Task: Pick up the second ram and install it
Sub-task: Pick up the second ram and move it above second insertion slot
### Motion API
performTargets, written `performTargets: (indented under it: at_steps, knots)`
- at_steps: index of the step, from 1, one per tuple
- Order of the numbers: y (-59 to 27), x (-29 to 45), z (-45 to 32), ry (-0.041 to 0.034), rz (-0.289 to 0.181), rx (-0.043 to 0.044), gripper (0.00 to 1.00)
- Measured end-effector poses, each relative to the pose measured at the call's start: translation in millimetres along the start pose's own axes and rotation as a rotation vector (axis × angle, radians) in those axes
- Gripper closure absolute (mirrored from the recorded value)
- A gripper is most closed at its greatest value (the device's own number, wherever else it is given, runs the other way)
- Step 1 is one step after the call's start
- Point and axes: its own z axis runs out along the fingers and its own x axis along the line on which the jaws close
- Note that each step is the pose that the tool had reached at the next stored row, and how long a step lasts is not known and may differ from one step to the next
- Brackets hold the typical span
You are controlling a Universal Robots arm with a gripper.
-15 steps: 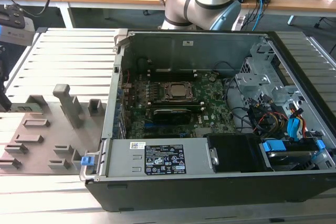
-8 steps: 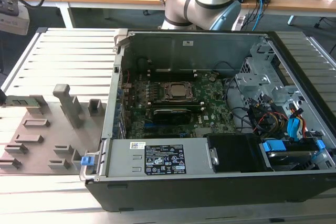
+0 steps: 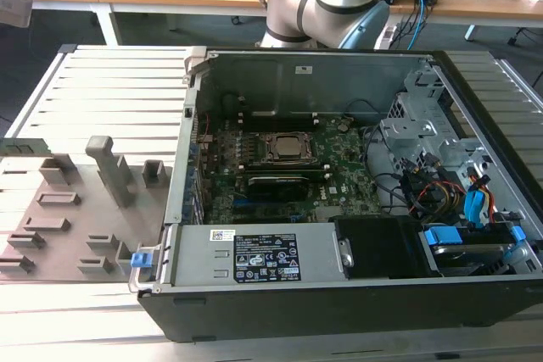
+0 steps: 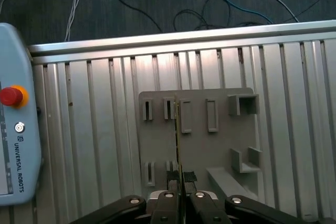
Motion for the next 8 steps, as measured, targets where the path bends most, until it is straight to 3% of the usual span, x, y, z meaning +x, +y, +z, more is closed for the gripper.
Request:
performTargets:
  at_steps: [4, 5, 8]
  knots:
    - [0.5, -2.0, -6.1, -0.0019, 0.0, -0.0001, 0.86]
    - [0.6, -4.7, -6.2, -0.0055, -0.003, -0.001, 0.86]
    - [0.7, -5.9, -6.2, -0.0062, -0.003, -0.0012, 0.86]
